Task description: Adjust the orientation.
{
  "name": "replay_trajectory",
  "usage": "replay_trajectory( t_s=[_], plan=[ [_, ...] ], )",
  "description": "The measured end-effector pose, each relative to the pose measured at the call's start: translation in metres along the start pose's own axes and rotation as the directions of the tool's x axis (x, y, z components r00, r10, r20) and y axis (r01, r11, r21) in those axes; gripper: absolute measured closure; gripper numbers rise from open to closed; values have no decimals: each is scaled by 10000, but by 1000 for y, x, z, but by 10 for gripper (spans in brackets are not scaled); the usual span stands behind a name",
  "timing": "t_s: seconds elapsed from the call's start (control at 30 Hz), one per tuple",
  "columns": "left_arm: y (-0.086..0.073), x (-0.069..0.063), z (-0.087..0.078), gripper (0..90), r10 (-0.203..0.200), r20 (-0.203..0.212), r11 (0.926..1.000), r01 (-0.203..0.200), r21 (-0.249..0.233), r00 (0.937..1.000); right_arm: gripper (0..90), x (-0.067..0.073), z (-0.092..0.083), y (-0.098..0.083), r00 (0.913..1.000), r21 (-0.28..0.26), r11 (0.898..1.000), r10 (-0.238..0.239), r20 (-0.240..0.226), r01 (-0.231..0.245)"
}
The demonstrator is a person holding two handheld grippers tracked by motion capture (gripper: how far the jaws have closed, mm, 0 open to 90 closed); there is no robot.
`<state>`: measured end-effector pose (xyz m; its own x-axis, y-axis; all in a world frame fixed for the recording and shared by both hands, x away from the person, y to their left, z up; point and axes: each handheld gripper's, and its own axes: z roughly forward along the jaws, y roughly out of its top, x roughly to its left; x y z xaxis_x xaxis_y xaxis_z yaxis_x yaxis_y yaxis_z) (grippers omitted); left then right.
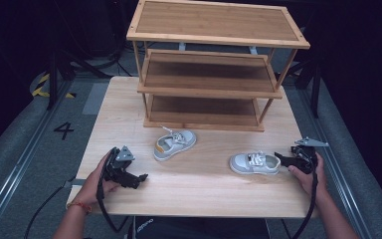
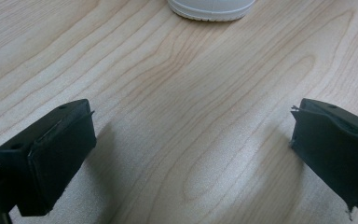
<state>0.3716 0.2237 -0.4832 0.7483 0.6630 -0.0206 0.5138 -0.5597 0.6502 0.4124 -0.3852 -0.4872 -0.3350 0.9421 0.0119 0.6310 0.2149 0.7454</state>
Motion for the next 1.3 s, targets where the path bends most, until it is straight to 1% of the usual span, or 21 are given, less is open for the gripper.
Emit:
replay_trajectory(
  t_s=[0.07, 0.1, 0.27, 0.3, 0.37, 0.4, 0.43, 0.47, 0.5, 0.53, 0.6, 0.63, 0.67, 0.73, 0.8, 0.87, 0.9, 1.0, 1.07, 1.17, 1.3],
  plan=[
    [-1, -1, 0, 2, -31, -22, 10000, 31, -18, 10000, 201, 0, 0, 0, 10000, 8, 10000, -15, -9, 15],
    [-1, 1, -1, 4, 51, 35, 10000, -51, -34, 10000, 201, 0, 0, 0, 10000, 9, 10000, -25, -12, 25],
    [-1, 2, -1, 4, 127, 74, 9999, -126, -52, 9999, 201, 0, 0, 0, 10000, 11, 10000, -30, -18, 30],
    [-1, 3, -1, 4, 258, 65, 9997, -258, -1, 9996, 201, 0, 0, 0, 10000, 7, 10000, -30, -21, 30],
    [2, 6, -2, 6, 418, 226, 9988, -423, 232, 9989, 201, 0, 0, 0, 10000, 23, 10000, -66, -62, 66],
    [2, 6, -2, 23, 418, 226, 9988, -423, 232, 9989, 201, 0, 0, 0, 10000, 23, 10000, -66, -62, 66],
    [3, 7, -4, 96, 617, 521, 9981, -611, -118, 9967, 203, 0, 0, 0, 10000, 18, 10000, -68, -58, 68],
    [3, 7, -4, 207, 617, 521, 9981, -611, -118, 9967, 203, 0, 0, 0, 10000, 18, 10000, -68, -58, 68],
    [4, 7, -4, 207, 702, 639, 9971, -682, -333, 9955, 204, 0, 0, 0, 10000, 9, 10000, -68, -54, 68],
    [5, 6, -3, 264, 844, 677, 9960, -823, -334, 9941, 205, 0, 0, 0, 10000, 9, 10000, -65, -54, 65],
    [10, 4, -1, 180, 879, 479, 9960, -870, -199, 9950, 205, 0, 0, 0, 10000, 6, 10000, -64, -52, 64],
    [14, 2, -2, 184, 952, 552, 9953, -939, -253, 9939, 205, 0, 0, 0, 10000, 6, 10000, -63, -50, 63],
    [17, 0, -3, 212, 1057, 431, 9940, -1043, -333, 9935, 206, 0, 0, 0, 10000, 7, 10000, -61, -49, 61],
    [26, -2, -6, 219, 1018, 423, 9940, -999, -441, 9939, 208, 0, 0, 0, 10000, 13, 10000, -70, -35, 70],
    [34, -3, -7, 217, 1079, 399, 9918, -1048, -733, 9934, 210, 0, 0, 0, 10000, -3, 10000, -41, -27, 41],
    [42, -4, -7, 218, 1100, 399, 9914, -1068, -763, 9931, 210, 0, -1, 0, 10000, -2, 10000, -49, -28, 49],
    [47, -4, -6, 217, 1082, 454, 9903, -1037, -922, 9931, 211, 0, -1, 0, 10000, -1, 10000, -52, -30, 52],
    [60, -3, 0, 207, 1121, 634, 9901, -1061, -920, 9917, 210, 0, 0, 0, 10000, -5, 10000, -73, -68, 72],
    [65, -4, 3, 204, 1171, 680, 9892, -1103, -970, 9908, 211, 0, -1, 0, 9999, 2, 10000, -77, -66, 77],
    [72, -5, 10, 202, 1295, 693, 9892, -1240, -778, 9892, 211, 0, -1, 0, 9999, -2, 10000, -80, -67, 80],
    [79, -4, 16, 203, 1194, 821, 9897, -1120, -888, 9895, 211, 0, -1, 0, 9999, -4, 10000, -84, -69, 84]
  ],
)
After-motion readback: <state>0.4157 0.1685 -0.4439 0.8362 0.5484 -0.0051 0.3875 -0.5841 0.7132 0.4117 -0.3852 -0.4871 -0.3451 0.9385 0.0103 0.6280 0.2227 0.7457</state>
